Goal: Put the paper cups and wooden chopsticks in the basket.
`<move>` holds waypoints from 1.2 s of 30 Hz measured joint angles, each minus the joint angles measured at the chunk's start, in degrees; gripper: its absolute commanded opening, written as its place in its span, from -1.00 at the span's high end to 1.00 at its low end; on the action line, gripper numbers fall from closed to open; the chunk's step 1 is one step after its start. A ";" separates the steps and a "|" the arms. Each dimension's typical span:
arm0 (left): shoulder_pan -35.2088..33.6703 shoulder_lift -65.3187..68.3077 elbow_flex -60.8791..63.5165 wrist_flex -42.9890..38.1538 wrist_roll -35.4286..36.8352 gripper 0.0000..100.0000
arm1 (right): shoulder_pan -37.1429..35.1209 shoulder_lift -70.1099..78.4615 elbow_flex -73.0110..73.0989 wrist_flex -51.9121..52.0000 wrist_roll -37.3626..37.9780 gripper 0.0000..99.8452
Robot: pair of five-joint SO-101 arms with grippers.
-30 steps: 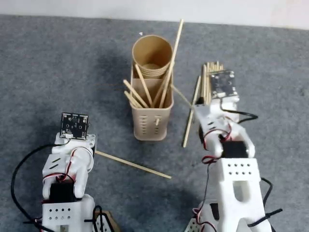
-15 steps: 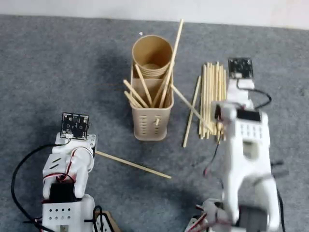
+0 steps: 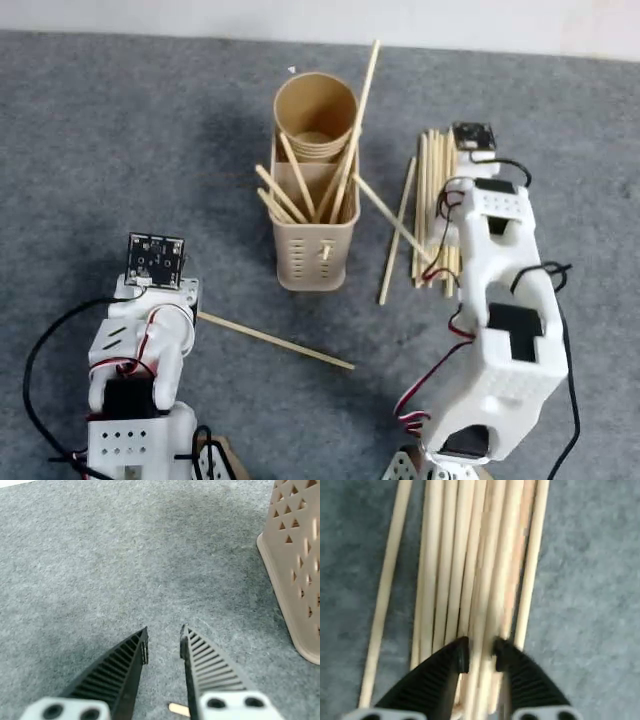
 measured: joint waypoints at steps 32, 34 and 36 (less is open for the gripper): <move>0.00 0.00 0.00 0.00 0.00 0.72 | 4.75 2.55 -11.08 4.75 4.13 0.72; 0.00 0.00 0.00 0.00 0.00 0.72 | 5.36 6.42 -11.16 4.22 5.10 0.72; 0.00 0.00 0.00 0.00 0.00 0.72 | 6.15 10.02 -12.22 3.87 5.54 0.72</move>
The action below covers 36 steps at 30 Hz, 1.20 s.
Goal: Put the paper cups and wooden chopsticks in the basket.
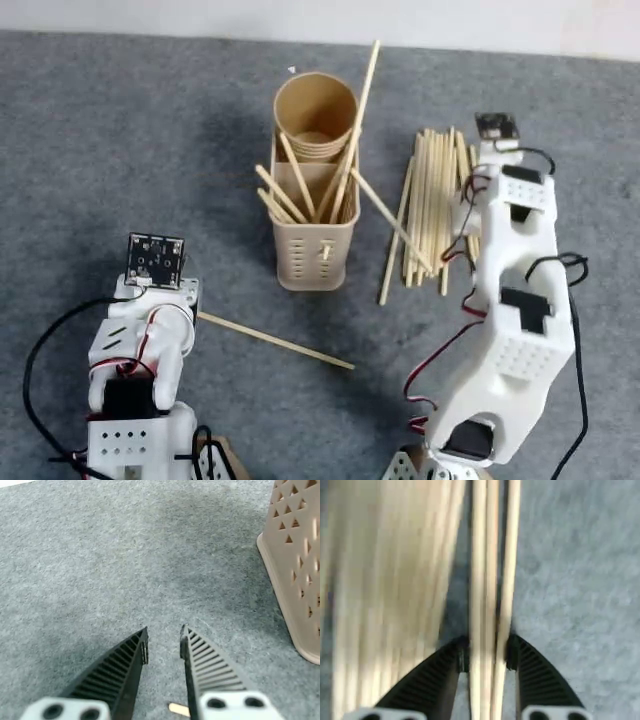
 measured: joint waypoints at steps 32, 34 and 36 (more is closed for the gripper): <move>0.00 0.00 0.00 0.00 0.00 0.72 | -11.08 -29.98 -13.45 7.65 -18.37 0.99; 0.00 0.00 0.00 0.00 0.00 0.72 | -14.59 -34.99 -13.45 5.71 -19.34 0.99; 0.00 0.00 0.00 0.00 0.00 0.72 | -17.76 -40.26 -12.84 2.99 -21.01 0.99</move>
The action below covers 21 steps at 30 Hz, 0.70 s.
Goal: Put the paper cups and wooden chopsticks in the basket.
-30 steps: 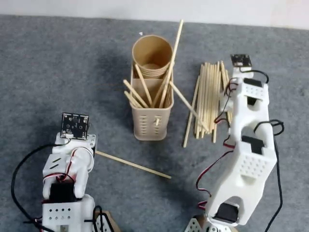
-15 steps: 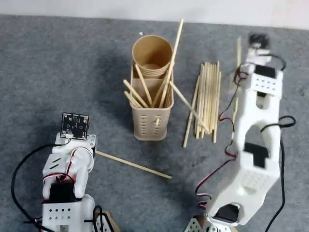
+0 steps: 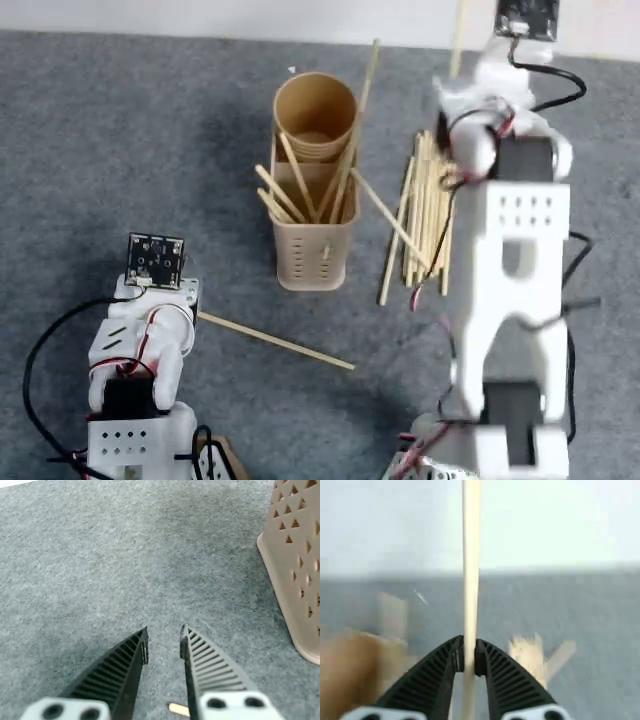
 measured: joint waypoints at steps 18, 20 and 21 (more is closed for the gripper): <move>0.00 0.00 0.00 0.00 0.00 0.72 | -22.15 -31.21 61.36 -52.40 -1.49 0.98; 0.00 0.00 0.09 0.00 0.00 0.72 | -22.77 -31.38 63.82 -55.30 -1.49 0.98; 0.00 0.00 0.44 0.00 0.00 0.72 | -23.03 -31.74 64.18 -56.00 -1.23 0.95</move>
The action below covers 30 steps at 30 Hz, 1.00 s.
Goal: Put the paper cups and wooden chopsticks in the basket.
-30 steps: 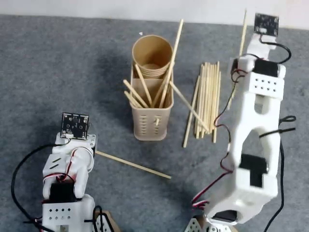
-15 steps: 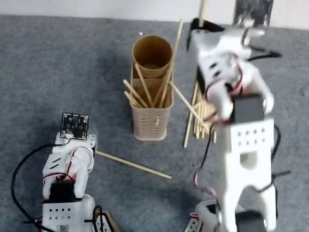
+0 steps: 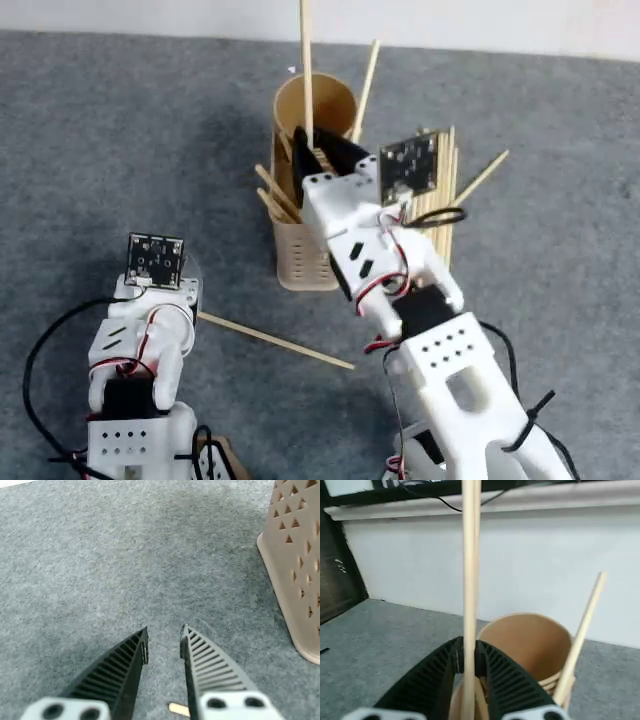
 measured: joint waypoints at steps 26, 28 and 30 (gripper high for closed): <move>0.00 0.00 0.18 -0.18 -0.35 0.72 | 34.90 11.43 -28.31 53.10 17.49 0.62; 0.00 0.00 0.18 -0.18 -0.35 0.72 | 36.22 19.96 -28.40 52.75 17.49 0.62; 0.00 0.00 0.18 -0.18 -0.35 0.72 | 36.31 28.75 -28.48 50.81 17.23 0.62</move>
